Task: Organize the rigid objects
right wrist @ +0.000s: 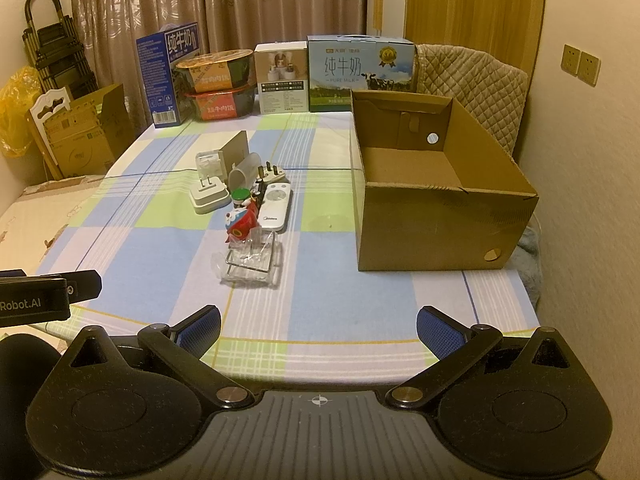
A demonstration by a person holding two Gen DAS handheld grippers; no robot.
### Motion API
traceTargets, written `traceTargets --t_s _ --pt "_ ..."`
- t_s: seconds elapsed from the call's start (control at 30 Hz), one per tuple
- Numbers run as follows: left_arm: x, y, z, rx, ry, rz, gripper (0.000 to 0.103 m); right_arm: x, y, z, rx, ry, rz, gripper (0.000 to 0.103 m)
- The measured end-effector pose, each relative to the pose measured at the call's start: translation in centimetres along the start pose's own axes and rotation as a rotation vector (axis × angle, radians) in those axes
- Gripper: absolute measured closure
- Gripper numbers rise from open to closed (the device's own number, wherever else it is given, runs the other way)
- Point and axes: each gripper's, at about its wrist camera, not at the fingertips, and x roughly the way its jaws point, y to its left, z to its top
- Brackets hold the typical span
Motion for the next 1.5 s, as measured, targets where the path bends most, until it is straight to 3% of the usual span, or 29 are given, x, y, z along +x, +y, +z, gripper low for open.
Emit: traceTargets --t_s 1.0,1.5 --pt "1.2 0.6 0.6 0.005 0.001 -0.027 0.0 0.3 0.2 0.3 -0.006 -0.003 -0.009 0.002" --pt "5.3 3.6 4.2 -0.008 -0.03 -0.028 0.0 3.6 1.6 1.9 -0.023 -0.027 0.011 0.002"
